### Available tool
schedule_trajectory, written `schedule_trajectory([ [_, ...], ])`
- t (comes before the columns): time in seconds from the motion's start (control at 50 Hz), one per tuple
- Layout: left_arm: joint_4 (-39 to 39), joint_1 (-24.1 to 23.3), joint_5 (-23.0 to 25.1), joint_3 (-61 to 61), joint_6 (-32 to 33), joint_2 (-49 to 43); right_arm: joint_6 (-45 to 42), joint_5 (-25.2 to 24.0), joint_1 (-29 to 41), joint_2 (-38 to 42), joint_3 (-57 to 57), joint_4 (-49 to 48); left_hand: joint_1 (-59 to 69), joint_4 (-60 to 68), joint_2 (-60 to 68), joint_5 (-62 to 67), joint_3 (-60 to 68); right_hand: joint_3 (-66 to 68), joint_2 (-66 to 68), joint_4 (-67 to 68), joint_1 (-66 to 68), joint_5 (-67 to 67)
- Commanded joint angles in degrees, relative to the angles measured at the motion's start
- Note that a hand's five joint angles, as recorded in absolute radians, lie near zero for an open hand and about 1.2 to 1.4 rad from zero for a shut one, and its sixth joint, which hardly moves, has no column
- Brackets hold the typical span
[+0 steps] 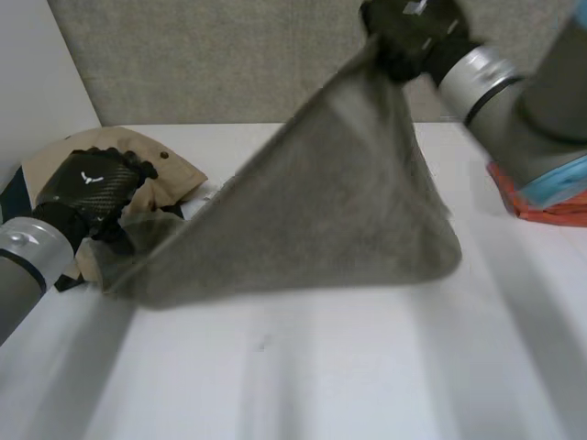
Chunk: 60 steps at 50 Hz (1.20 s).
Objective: Fold the laundry.
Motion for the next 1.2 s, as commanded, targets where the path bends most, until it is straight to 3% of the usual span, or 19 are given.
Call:
schedule_trajectory([
  [0.02, -0.5, 0.4, 1.5, 2.4, 0.1, -5.6, 1.0, -0.8, -4.2, -12.9, 4.5, 4.2, -3.5, -2.1, -2.5, -1.6, -2.4, 12.2, 12.9, 11.7, 15.5, 13.0],
  [0.18, -2.9, 0.8, 7.6, 6.2, 3.0, -13.4, 3.7, -5.6, -8.3, -22.5, 11.8, 5.7, -3.5, -2.2, -2.6, -1.6, -2.4, 12.2, 12.9, 11.7, 15.5, 13.0],
  [0.3, -7.2, -1.9, 8.2, 10.2, 9.6, -19.9, 6.1, -5.9, -11.4, -26.9, 15.9, 4.9, 1.9, 3.2, 2.8, 3.8, 2.9, 12.2, 12.9, 11.7, 15.5, 13.0],
  [0.38, -8.6, -3.4, 4.8, 14.5, 11.2, -24.0, 7.8, -5.8, -14.0, -27.8, 17.0, 4.1, 20.8, 22.2, 21.8, 22.8, 21.9, 12.2, 12.9, 11.7, 15.5, 13.0],
  [0.4, -8.9, -4.0, 2.3, 16.5, 10.7, -25.3, 8.5, -5.8, -14.9, -28.1, 17.0, 3.8, 31.2, 32.6, 32.2, 33.2, 32.3, 12.2, 12.9, 11.7, 15.5, 13.0],
  [0.52, -10.0, -5.8, -6.2, 20.8, 7.9, -26.3, 8.6, -4.4, -20.5, -28.1, 17.0, 4.1, 61.9, 63.2, 62.8, 63.8, 63.0, 12.2, 12.9, 11.7, 15.5, 13.0],
  [0.58, -10.2, -6.7, -7.4, 21.3, 6.6, -24.2, 8.3, -4.8, -24.5, -28.2, 17.2, 4.3, 61.9, 63.3, 62.9, 63.9, 63.0, 12.2, 12.9, 11.7, 15.5, 13.0],
  [0.68, -10.8, -8.3, -2.8, 21.3, 2.9, -17.8, 7.1, -6.2, -28.0, -29.2, 17.6, 6.8, 61.9, 63.3, 62.9, 63.9, 63.0, 12.2, 12.9, 11.7, 15.5, 13.0],
  [0.88, -14.1, -10.1, -3.6, 30.3, -11.9, 7.7, 4.6, -6.6, -38.4, -32.7, 13.4, 12.0, 61.9, 63.3, 62.9, 63.9, 63.0, 12.2, 12.9, 11.7, 15.5, 13.0],
  [1.0, -17.1, -11.2, -4.6, 37.4, -12.9, 5.0, 5.7, -8.4, -40.9, -32.3, 11.7, 13.7, 61.9, 63.3, 62.9, 63.9, 63.0, 12.2, 12.9, 11.7, 15.5, 13.0],
  [1.1, -21.3, -12.2, -6.2, 44.0, -8.3, -5.8, 4.3, -8.6, -38.6, -26.3, 11.7, 15.2, 61.9, 63.3, 62.9, 63.9, 63.0, 12.2, 12.9, 11.7, 15.5, 13.0],
  [1.2, -22.8, -12.9, -8.4, 49.9, -3.8, -16.8, -0.8, -5.2, -34.2, -19.0, 11.6, 16.6, 61.9, 63.3, 62.9, 63.9, 63.0, 12.2, 12.9, 11.7, 15.5, 13.0],
])
